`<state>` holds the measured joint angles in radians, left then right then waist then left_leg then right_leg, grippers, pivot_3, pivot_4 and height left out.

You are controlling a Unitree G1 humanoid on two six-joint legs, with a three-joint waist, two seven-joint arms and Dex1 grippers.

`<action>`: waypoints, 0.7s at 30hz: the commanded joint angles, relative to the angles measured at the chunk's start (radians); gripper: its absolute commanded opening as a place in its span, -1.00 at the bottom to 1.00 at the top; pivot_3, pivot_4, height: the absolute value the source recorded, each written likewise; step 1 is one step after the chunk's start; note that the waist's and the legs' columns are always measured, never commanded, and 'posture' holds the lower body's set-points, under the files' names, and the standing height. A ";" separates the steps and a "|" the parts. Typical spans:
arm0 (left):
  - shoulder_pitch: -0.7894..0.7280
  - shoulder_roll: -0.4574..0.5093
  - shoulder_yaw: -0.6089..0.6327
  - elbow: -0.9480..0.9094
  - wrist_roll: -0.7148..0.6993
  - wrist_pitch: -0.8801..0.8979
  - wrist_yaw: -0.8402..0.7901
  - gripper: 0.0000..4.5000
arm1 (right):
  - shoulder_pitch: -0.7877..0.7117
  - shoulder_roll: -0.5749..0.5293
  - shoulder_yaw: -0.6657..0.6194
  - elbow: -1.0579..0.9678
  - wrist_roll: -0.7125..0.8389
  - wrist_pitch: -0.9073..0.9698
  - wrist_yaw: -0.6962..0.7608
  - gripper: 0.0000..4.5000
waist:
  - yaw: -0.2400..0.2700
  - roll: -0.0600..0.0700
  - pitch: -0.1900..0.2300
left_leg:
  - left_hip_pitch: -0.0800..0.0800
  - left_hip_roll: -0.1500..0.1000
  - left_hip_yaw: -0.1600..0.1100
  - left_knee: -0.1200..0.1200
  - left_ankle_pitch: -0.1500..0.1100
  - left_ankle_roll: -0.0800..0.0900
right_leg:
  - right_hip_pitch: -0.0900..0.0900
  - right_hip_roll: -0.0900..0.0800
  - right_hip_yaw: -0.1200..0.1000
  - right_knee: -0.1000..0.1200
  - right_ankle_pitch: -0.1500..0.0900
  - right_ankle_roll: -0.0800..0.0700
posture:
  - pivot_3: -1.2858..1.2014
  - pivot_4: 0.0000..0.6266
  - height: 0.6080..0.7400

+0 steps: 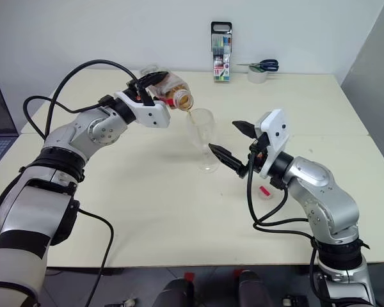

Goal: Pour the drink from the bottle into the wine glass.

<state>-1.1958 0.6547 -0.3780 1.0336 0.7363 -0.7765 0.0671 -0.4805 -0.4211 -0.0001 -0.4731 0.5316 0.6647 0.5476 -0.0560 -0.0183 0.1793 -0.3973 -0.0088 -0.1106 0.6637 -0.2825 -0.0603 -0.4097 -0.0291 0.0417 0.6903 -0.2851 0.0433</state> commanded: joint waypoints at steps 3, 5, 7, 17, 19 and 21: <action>-0.064 0.024 -0.003 -0.012 0.009 -0.014 0.041 -0.24 | 0.005 0.002 -0.004 -0.024 0.020 -0.015 0.013 1.00 | 0.000 0.000 0.000 | 0.000 0.000 0.000 0.000 0.000 0.000 | 0.000 0.000 0.000 0.000 0.000 0.000 | 0.03 -0.52 1.00; -0.067 0.024 -0.005 -0.010 0.011 -0.015 0.044 -0.24 | 0.006 0.000 -0.003 -0.023 0.018 -0.016 0.015 1.00 | 0.000 0.000 0.000 | 0.000 0.000 0.000 0.000 0.000 0.000 | 0.000 0.000 0.000 0.000 0.000 0.000 | 0.03 -0.52 1.00; -0.070 0.025 -0.007 -0.008 0.015 -0.016 0.048 -0.24 | 0.006 -0.001 -0.003 -0.024 0.017 -0.015 0.016 1.00 | 0.000 0.000 0.000 | 0.000 0.000 0.000 0.000 0.000 0.000 | 0.000 0.000 0.000 0.000 0.000 0.000 | 0.03 -0.52 1.00; -0.078 0.028 -0.012 -0.005 0.031 -0.019 0.060 -0.24 | 0.011 0.002 0.002 -0.033 0.021 -0.008 0.020 1.00 | 0.000 0.000 0.000 | 0.000 0.000 0.000 0.000 0.000 0.000 | 0.000 0.000 0.000 0.000 0.000 0.000 | 0.03 -0.52 1.00; -0.079 0.028 -0.012 -0.004 0.034 -0.020 0.062 -0.24 | 0.012 0.002 0.003 -0.035 0.023 -0.007 0.021 1.00 | 0.000 0.000 0.000 | 0.000 0.000 0.000 0.000 0.000 0.000 | 0.000 0.000 0.000 0.000 0.000 0.000 | 0.03 -0.52 1.00; -0.081 0.028 -0.013 -0.004 0.035 -0.019 0.063 -0.24 | 0.015 0.003 0.004 -0.038 0.023 -0.007 0.020 1.00 | 0.000 0.000 0.000 | 0.000 0.000 0.000 0.000 0.000 0.000 | 0.000 0.000 0.000 0.000 0.000 0.000 | 0.03 -0.52 1.00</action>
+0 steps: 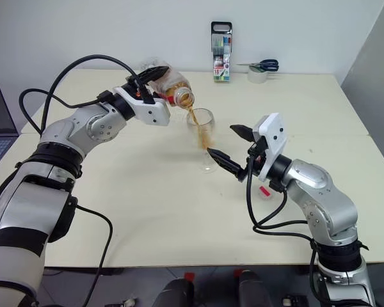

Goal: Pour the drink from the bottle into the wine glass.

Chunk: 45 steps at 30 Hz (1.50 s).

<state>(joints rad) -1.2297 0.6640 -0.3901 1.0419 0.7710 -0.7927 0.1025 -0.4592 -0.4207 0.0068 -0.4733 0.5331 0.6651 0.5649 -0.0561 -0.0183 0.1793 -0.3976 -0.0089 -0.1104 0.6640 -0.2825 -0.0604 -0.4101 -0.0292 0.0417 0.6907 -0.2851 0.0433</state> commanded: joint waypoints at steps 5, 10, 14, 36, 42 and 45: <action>-0.054 0.017 -0.004 -0.006 0.009 -0.001 0.033 -0.24 | -0.001 0.019 0.009 -0.041 0.009 -0.017 -0.016 1.00 | 0.000 0.000 0.000 | 0.000 0.000 0.000 0.000 0.000 0.000 | 0.000 0.000 0.000 0.001 0.000 0.000 | 0.03 -0.52 1.00; -0.064 0.016 -0.014 0.005 0.015 -0.002 0.045 -0.24 | 0.014 0.029 0.025 -0.059 0.009 -0.012 -0.023 1.00 | 0.000 0.000 0.000 | 0.000 0.000 0.000 0.000 0.000 0.000 | 0.000 0.000 0.000 0.001 0.000 0.000 | 0.03 -0.52 1.00; -0.072 0.014 -0.022 0.014 0.019 -0.002 0.054 -0.24 | 0.018 0.036 0.028 -0.066 0.009 -0.012 -0.035 1.00 | 0.000 0.000 0.000 | 0.000 0.000 0.000 0.000 0.000 0.000 | 0.000 0.000 0.000 0.001 0.000 0.000 | 0.03 -0.52 1.00; -0.104 0.016 -0.054 0.049 0.033 0.002 0.086 -0.24 | 0.032 0.048 0.053 -0.078 0.003 -0.013 -0.056 1.00 | -0.001 0.000 0.000 | 0.000 0.000 0.000 0.001 0.000 0.000 | -0.001 0.000 0.000 0.004 0.000 0.000 | 0.03 -0.52 1.00; -0.110 0.013 -0.061 0.058 0.032 0.005 0.090 -0.24 | 0.033 0.046 0.054 -0.080 0.004 -0.011 -0.055 1.00 | -0.001 0.000 0.000 | 0.000 0.000 0.000 0.001 0.000 0.000 | -0.001 0.000 0.000 0.004 0.000 0.000 | 0.03 -0.52 1.00; -0.112 0.013 -0.065 0.061 0.031 0.006 0.093 -0.24 | 0.034 0.046 0.055 -0.082 0.005 -0.010 -0.056 1.00 | -0.001 0.000 0.000 | 0.000 0.000 0.000 0.001 0.000 0.000 | -0.001 0.000 0.000 0.004 0.000 0.000 | 0.03 -0.52 1.00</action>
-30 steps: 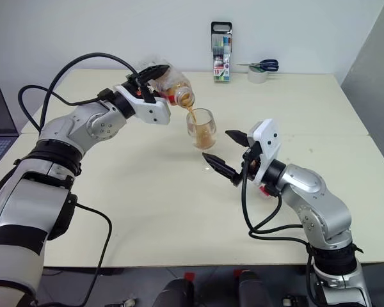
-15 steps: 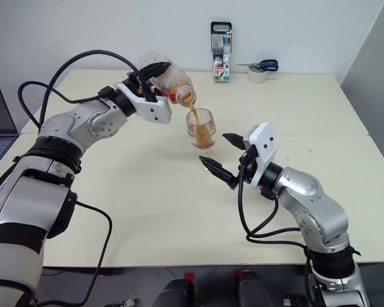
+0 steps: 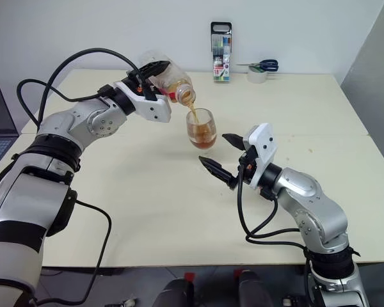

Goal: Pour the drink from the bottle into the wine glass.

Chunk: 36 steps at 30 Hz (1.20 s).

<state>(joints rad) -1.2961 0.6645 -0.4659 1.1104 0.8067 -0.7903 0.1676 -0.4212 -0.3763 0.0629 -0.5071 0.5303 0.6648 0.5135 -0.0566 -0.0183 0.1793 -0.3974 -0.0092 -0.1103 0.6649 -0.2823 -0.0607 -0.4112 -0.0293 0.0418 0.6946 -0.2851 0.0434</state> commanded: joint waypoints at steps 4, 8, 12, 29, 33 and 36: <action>-0.048 0.009 0.008 -0.001 -0.006 0.007 0.030 -0.24 | -0.003 0.003 -0.002 -0.051 0.009 -0.009 -0.006 1.00 | 0.000 0.000 0.000 | 0.000 0.000 0.000 0.000 0.000 0.000 | 0.000 0.000 0.000 0.000 0.000 0.000 | 0.03 -0.52 1.00; -0.048 0.006 0.006 0.003 -0.007 0.009 0.033 -0.24 | -0.002 0.005 0.000 -0.052 0.008 -0.011 -0.010 1.00 | 0.000 0.000 0.000 | 0.000 0.000 0.000 0.000 0.000 0.000 | 0.000 0.000 0.000 0.001 0.000 0.000 | 0.03 -0.52 1.00; -0.049 0.001 0.012 0.010 -0.016 0.017 0.033 -0.24 | -0.003 0.008 0.000 -0.056 0.007 -0.010 -0.019 1.00 | 0.000 0.000 0.000 | 0.000 0.000 0.000 0.000 0.000 0.000 | 0.000 0.000 0.000 0.001 0.000 0.000 | 0.03 -0.52 1.00; -0.017 -0.060 0.081 0.024 -0.166 0.037 -0.074 -0.24 | -0.011 0.007 -0.003 -0.053 0.002 -0.012 -0.025 1.00 | 0.000 0.000 0.000 | 0.000 0.000 0.000 0.000 0.000 -0.001 | -0.001 0.000 0.000 0.001 0.000 0.000 | 0.03 -0.52 1.00; 0.010 -0.089 0.142 0.015 -0.277 0.048 -0.189 -0.24 | -0.015 0.010 -0.001 -0.045 -0.022 -0.032 -0.035 1.00 | 0.000 0.000 0.000 | 0.000 0.000 0.000 0.000 0.001 -0.001 | -0.001 0.000 0.000 0.001 0.000 0.000 | 0.03 -0.52 1.00; 0.041 -0.116 0.196 -0.002 -0.378 0.063 -0.304 -0.24 | -0.011 0.005 0.014 -0.045 -0.040 -0.048 -0.023 1.00 | -0.001 0.000 0.000 | 0.000 0.000 0.000 0.000 0.001 -0.002 | -0.001 0.000 0.000 0.001 0.000 0.000 | 0.03 -0.52 1.00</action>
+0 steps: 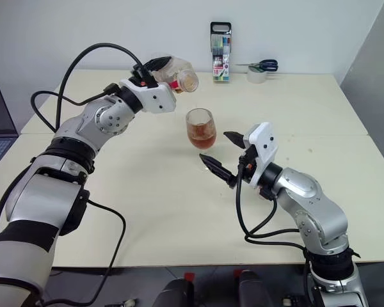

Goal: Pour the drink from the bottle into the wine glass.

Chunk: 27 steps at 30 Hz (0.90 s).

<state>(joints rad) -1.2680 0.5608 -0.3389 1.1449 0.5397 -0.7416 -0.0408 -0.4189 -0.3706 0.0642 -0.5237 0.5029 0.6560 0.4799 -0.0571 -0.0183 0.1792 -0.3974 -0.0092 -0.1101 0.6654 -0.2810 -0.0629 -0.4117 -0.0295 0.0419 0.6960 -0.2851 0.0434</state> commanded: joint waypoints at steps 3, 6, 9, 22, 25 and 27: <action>0.042 -0.031 0.118 -0.063 -0.192 0.058 -0.180 -0.24 | -0.010 0.000 0.023 -0.026 -0.028 -0.052 0.014 1.00 | -0.001 0.000 0.000 | 0.000 0.000 0.000 0.000 0.000 -0.001 | 0.000 0.000 0.000 0.000 0.000 0.000 | 0.03 -0.52 1.00; 0.075 -0.056 0.200 -0.100 -0.312 0.156 -0.267 -0.24 | -0.011 0.005 0.024 -0.024 -0.030 -0.054 0.009 1.00 | -0.002 0.000 0.000 | 0.000 0.000 0.000 0.000 0.001 -0.001 | 0.000 0.000 0.000 0.000 0.000 0.000 | 0.03 -0.52 1.00; 0.129 -0.074 0.311 -0.175 -0.457 0.319 -0.330 -0.24 | -0.013 -0.007 0.027 -0.029 -0.014 -0.032 0.024 1.00 | -0.003 0.000 0.000 | 0.000 0.000 0.000 0.000 0.001 -0.001 | 0.000 0.000 0.000 0.000 0.000 0.000 | 0.03 -0.52 1.00; 0.611 -0.089 0.552 -0.793 -0.734 0.970 -0.301 -0.24 | -0.065 -0.048 0.105 0.022 -0.026 0.001 0.096 1.00 | -0.019 -0.001 -0.001 | 0.001 0.001 -0.003 0.003 0.001 -0.001 | 0.001 0.000 0.000 0.002 0.000 0.000 | 0.03 -0.52 1.00; 0.641 -0.079 0.554 -0.794 -0.728 0.978 -0.304 -0.24 | -0.078 -0.046 0.115 0.034 -0.029 -0.004 0.107 1.00 | -0.013 -0.001 -0.001 | 0.001 0.001 -0.002 0.003 0.001 -0.001 | 0.001 0.000 0.000 0.002 0.000 0.000 | 0.03 -0.52 1.00; 0.662 -0.079 0.561 -0.767 -0.732 0.975 -0.316 -0.24 | -0.086 -0.042 0.122 0.042 -0.031 -0.009 0.111 1.00 | -0.011 -0.001 -0.001 | 0.001 0.001 -0.002 0.003 0.001 -0.001 | 0.001 0.000 0.000 0.001 0.000 0.000 | 0.03 -0.52 1.00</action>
<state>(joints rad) -0.6134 0.4713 0.2035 0.3944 -0.1808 0.2404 -0.3453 -0.4866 -0.4172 0.1860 -0.4630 0.4783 0.6648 0.5797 -0.0680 -0.0189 0.1783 -0.3961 -0.0082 -0.1114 0.6680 -0.2803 -0.0642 -0.4105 -0.0296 0.0421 0.6973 -0.2850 0.0432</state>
